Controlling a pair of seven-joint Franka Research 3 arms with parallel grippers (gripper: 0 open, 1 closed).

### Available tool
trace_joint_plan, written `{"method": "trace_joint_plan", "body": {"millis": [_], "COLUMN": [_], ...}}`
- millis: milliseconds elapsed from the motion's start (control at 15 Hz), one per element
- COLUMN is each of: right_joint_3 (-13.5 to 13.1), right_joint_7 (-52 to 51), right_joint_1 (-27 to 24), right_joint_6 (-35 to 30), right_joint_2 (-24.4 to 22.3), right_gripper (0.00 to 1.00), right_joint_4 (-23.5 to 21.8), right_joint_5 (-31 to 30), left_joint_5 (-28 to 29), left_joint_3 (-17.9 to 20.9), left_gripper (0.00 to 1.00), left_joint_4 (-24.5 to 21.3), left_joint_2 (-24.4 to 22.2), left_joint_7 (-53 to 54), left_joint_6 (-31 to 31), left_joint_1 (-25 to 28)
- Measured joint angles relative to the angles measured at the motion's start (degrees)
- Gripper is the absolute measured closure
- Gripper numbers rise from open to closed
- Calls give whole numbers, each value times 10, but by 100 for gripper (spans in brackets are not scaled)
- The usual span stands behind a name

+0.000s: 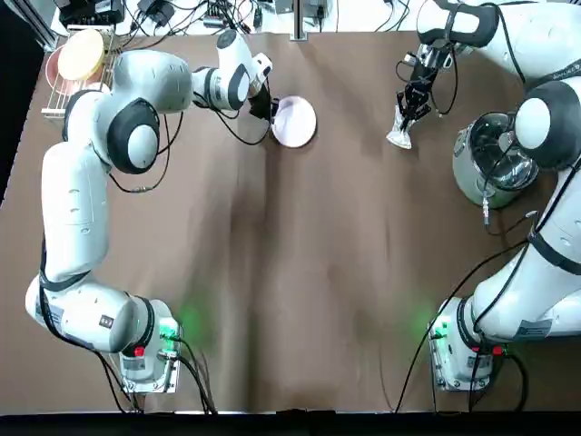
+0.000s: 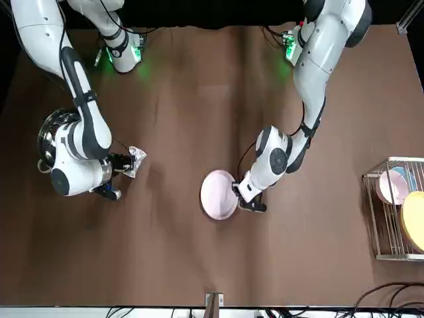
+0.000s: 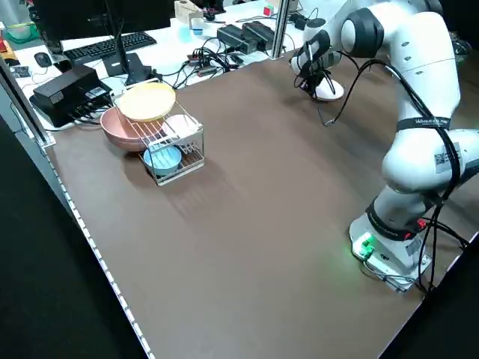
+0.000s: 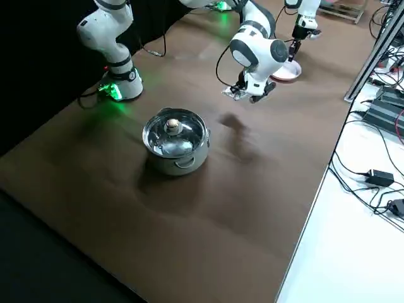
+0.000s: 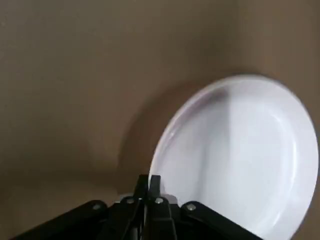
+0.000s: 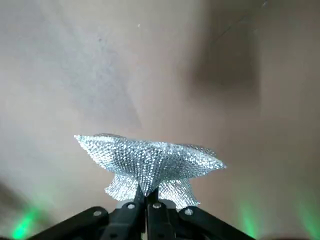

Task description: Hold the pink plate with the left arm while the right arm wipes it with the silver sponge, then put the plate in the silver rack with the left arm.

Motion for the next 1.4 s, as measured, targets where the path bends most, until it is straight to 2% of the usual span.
{"method": "trace_joint_plan", "body": {"millis": [133,467,667,867,1200,1267,1333,1400], "right_joint_3": [0,0,1,1,1,1,2,2], "right_joint_7": [3,9,17,31,71,78,94,106], "right_joint_1": [0,0,12,46,104,117,148,165], "right_joint_6": [-17,-22,-21,-3,124,154,221,258], "right_joint_2": [-1,-1,-1,-1,7,16,42,56], "right_gripper": [97,97,97,97,97,97,97,97], "right_joint_4": [8,14,14,20,21,21,20,21], "right_joint_5": [13,30,83,142,228,248,282,291], "left_joint_5": [0,0,0,0,0,0,0,0], "left_joint_3": [0,0,0,0,0,0,0,0], "left_gripper": [98,98,98,98,98,98,98,98], "left_joint_4": [0,0,0,0,0,0,0,0], "left_joint_2": [0,0,0,0,0,0,1,1], "left_joint_7": [-1,-5,-10,-17,-18,-18,-18,-18], "left_joint_6": [1,2,2,2,2,2,2,2], "left_joint_1": [-2,-4,-4,-4,-5,-5,-5,-5]}}
